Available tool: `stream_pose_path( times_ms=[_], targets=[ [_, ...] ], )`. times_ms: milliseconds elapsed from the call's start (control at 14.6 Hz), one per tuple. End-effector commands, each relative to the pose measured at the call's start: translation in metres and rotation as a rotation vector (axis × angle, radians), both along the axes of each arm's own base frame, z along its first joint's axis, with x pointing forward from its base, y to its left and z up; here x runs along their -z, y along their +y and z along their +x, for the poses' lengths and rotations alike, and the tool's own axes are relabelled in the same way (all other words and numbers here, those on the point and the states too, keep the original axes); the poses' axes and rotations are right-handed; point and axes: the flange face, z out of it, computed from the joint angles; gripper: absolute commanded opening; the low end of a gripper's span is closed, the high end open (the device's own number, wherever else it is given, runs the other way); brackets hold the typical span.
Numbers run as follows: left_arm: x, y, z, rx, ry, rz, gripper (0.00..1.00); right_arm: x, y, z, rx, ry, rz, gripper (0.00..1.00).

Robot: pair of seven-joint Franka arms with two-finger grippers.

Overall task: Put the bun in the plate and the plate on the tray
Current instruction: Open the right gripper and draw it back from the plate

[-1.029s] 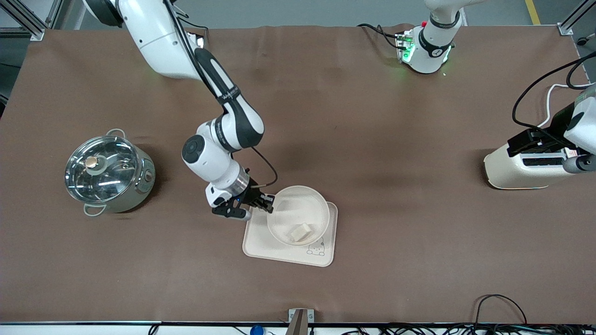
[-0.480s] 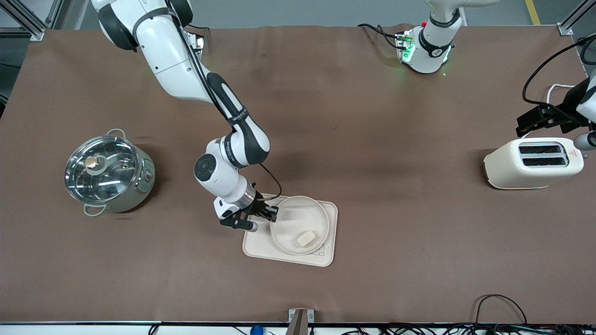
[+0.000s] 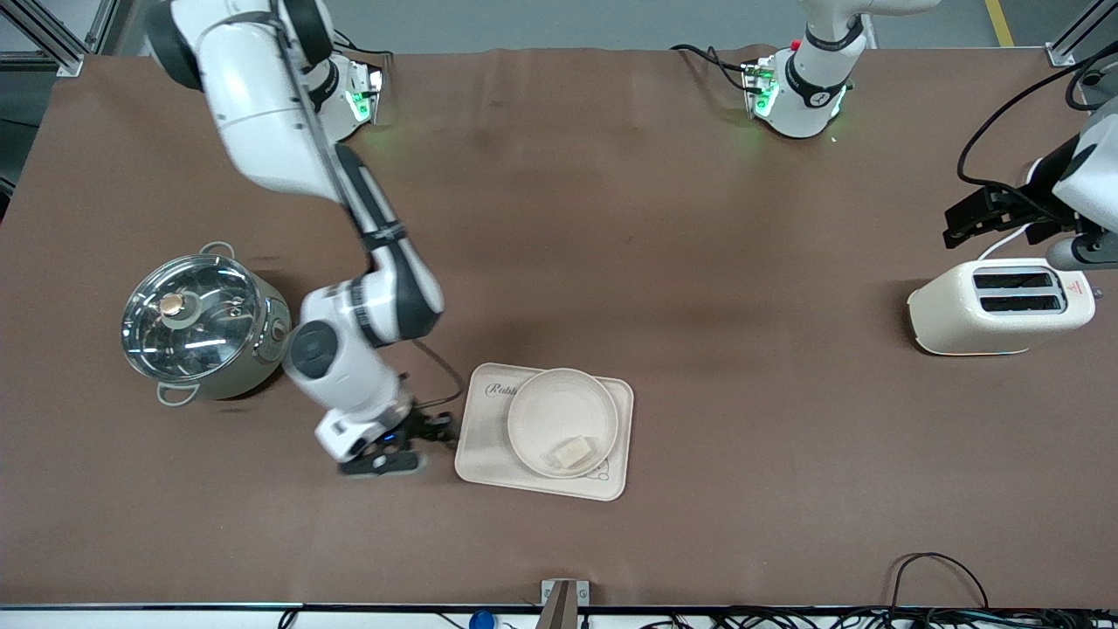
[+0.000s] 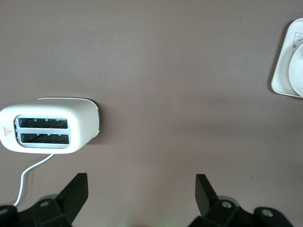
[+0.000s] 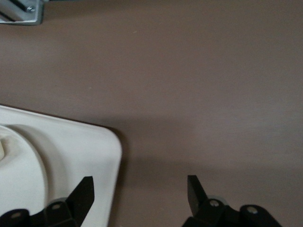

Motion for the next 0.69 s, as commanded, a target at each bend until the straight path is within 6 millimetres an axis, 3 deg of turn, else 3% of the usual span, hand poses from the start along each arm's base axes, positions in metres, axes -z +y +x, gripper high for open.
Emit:
stream_pose_path(
  times_ms=[0, 69, 343, 618],
  targets=[
    [-0.001, -0.001, -0.001, -0.012, 0.008, -0.020, 1.00, -0.021, -0.053, 0.013, 0.016, 0.039, -0.025, 1.00],
    [0.000, -0.002, -0.001, -0.012, 0.010, -0.019, 1.00, -0.060, -0.069, 0.009, 0.016, 0.046, -0.023, 1.00],
    [0.006, 0.002, 0.003, -0.022, 0.018, -0.014, 1.00, -0.145, -0.130, -0.019, 0.027, 0.158, -0.041, 1.00],
    [0.012, 0.010, 0.007, -0.034, 0.029, -0.009, 1.00, -0.225, -0.155, -0.069, 0.007, 0.172, -0.118, 1.00]
  ],
)
